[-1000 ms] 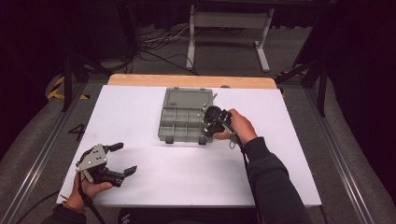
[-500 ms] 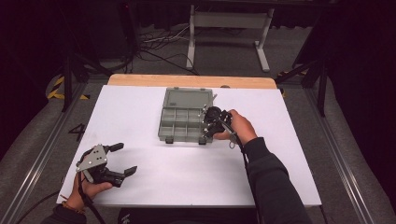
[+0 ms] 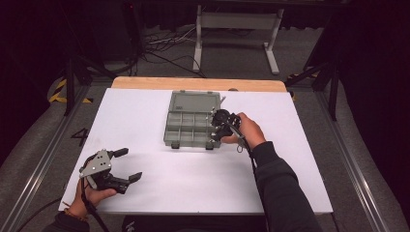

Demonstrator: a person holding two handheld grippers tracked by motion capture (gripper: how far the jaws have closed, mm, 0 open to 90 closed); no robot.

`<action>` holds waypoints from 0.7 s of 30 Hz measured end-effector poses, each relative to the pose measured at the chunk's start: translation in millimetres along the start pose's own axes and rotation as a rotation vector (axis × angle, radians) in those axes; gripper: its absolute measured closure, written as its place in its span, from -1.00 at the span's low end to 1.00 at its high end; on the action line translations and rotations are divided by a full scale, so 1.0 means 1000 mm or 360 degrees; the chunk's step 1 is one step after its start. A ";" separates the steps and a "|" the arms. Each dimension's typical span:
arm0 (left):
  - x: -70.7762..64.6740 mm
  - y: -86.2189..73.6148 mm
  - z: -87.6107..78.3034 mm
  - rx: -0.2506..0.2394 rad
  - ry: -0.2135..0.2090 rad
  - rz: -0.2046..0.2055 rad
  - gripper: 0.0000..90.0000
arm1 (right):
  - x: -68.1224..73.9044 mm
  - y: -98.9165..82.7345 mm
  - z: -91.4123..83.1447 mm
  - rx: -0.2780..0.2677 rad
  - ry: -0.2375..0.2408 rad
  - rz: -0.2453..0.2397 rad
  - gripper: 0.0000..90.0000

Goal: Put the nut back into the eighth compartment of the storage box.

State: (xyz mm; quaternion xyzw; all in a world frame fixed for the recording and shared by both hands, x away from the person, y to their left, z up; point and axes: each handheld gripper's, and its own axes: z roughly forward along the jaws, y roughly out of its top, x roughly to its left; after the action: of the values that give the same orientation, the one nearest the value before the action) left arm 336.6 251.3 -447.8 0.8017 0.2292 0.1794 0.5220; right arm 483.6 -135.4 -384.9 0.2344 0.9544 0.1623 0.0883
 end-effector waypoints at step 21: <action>0.000 0.000 0.001 0.0005 -0.0007 -0.0003 -0.89 | -0.002 -0.002 -0.001 -0.0034 0.0005 0.0027 0.48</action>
State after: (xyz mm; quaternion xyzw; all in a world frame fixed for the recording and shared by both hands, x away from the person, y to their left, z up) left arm 337.0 250.9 -448.3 0.8027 0.2291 0.1769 0.5215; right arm 484.0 -138.2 -384.3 0.2414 0.9507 0.1738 0.0878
